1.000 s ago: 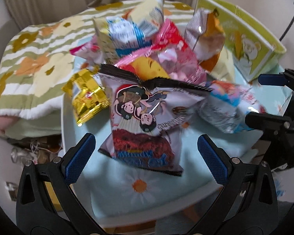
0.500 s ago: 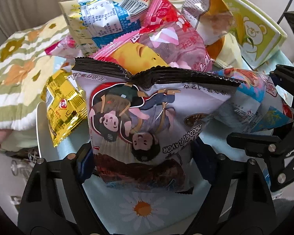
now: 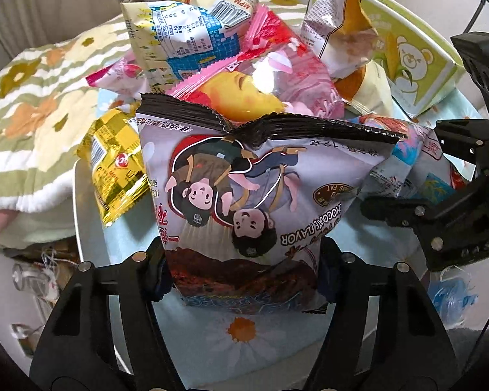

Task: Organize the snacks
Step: 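Grasp the purple cartoon snack bag with the left tool while the right tool grasps the white-red packet, then carry both packets into the yellow box and open both tools, then grasp the pink strawberry packet with the left tool while the right tool grasps the orange-white bag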

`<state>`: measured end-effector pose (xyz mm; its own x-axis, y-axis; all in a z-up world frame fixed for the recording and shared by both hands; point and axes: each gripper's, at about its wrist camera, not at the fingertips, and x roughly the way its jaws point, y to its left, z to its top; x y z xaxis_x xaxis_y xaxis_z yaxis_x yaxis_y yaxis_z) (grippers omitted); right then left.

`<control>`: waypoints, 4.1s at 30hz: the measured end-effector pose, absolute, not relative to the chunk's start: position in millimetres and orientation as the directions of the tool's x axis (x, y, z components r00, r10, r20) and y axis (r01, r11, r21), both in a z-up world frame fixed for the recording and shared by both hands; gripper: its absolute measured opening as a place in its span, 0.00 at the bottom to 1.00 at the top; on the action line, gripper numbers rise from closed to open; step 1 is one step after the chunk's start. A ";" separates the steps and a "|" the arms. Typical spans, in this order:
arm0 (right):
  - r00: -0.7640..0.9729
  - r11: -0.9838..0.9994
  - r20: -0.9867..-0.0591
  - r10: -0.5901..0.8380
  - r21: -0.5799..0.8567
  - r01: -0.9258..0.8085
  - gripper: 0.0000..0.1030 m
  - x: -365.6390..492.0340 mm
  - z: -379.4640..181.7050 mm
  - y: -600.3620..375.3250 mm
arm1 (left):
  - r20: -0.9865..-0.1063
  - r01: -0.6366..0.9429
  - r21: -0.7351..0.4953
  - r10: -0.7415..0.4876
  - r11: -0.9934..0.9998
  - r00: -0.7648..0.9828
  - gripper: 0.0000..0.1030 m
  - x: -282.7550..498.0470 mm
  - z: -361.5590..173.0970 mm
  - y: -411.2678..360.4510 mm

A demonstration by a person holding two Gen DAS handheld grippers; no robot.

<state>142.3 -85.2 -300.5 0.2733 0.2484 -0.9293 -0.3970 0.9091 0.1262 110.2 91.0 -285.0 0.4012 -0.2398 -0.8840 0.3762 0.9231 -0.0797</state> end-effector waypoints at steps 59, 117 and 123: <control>0.498 0.956 -0.823 0.273 0.290 -0.045 0.60 204.3 -142.3 -446.0 | -0.904 0.397 -0.094 -0.245 0.913 0.349 0.64 279.2 -167.3 -275.3; 0.547 0.834 -0.669 0.504 0.214 -0.508 1.00 152.9 -109.2 -338.0 | -0.754 -0.089 -0.121 -0.033 0.989 0.656 1.00 89.0 -99.5 -116.2; 0.458 0.755 -0.679 0.573 0.222 -0.617 1.00 163.0 -112.3 -271.4 | -0.774 -0.249 -0.163 0.033 0.955 0.632 1.00 74.8 -114.4 -52.6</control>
<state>163.0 -271.4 -112.3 0.4579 0.5735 -0.6793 -0.6170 0.7551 0.2215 74.8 -52.6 -114.4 0.6323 0.0326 -0.7741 -0.2488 0.9547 -0.1631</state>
